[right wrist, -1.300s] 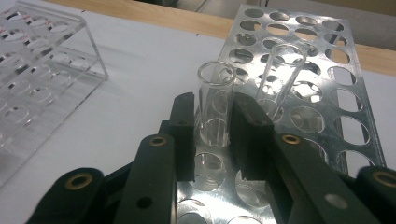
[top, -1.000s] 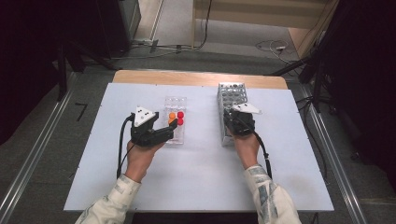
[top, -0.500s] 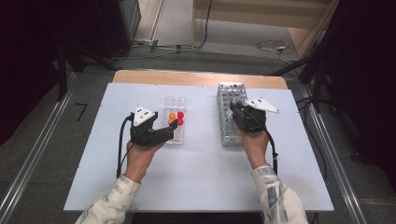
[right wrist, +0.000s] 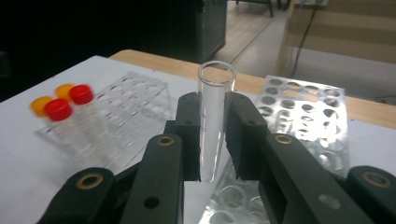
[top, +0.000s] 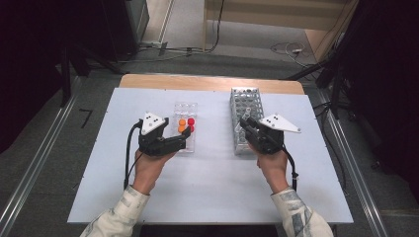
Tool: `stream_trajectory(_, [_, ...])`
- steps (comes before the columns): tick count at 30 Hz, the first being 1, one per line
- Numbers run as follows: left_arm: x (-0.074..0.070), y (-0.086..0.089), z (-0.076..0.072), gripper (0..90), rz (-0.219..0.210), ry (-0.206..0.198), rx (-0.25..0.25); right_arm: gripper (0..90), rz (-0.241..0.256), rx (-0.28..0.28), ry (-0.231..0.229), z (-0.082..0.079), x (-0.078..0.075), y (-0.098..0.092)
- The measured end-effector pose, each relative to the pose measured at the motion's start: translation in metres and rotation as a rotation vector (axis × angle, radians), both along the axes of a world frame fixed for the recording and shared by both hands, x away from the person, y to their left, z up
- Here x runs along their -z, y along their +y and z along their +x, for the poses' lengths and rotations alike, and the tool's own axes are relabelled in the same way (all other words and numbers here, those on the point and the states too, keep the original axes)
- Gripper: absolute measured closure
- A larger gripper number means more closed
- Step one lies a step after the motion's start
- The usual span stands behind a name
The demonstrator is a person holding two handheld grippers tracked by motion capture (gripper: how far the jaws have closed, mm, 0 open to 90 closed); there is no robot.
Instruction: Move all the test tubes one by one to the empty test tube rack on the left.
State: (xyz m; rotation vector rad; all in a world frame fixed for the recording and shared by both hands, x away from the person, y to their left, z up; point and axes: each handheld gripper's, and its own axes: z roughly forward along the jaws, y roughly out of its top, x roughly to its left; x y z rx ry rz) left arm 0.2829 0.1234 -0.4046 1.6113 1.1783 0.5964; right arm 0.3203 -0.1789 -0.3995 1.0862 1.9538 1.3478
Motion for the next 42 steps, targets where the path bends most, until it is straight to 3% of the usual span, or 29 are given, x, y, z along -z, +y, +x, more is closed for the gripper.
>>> stream_trajectory(11, [-0.007, -0.014, -0.011, 20.4, -0.009, -0.019, 0.069, 73.2, -0.068, -0.153, 0.052, -0.025, 0.025, 0.031])
stream_trajectory(17, [-0.009, -0.023, -0.017, 23.6, -0.003, -0.028, 0.115, 73.2, -0.081, -0.195, 0.078, -0.030, 0.034, 0.044])
stream_trajectory(23, [-0.006, -0.034, -0.020, 28.3, 0.010, -0.012, 0.169, 73.2, -0.095, -0.226, 0.087, -0.035, 0.040, 0.054])
stream_trajectory(32, [0.006, -0.046, -0.020, 45.7, 0.010, 0.024, 0.241, 73.1, -0.101, -0.265, 0.085, -0.043, 0.042, 0.065])
stream_trajectory(42, [0.012, -0.050, -0.019, 61.3, 0.021, 0.036, 0.266, 73.0, -0.115, -0.291, 0.080, -0.046, 0.043, 0.071])
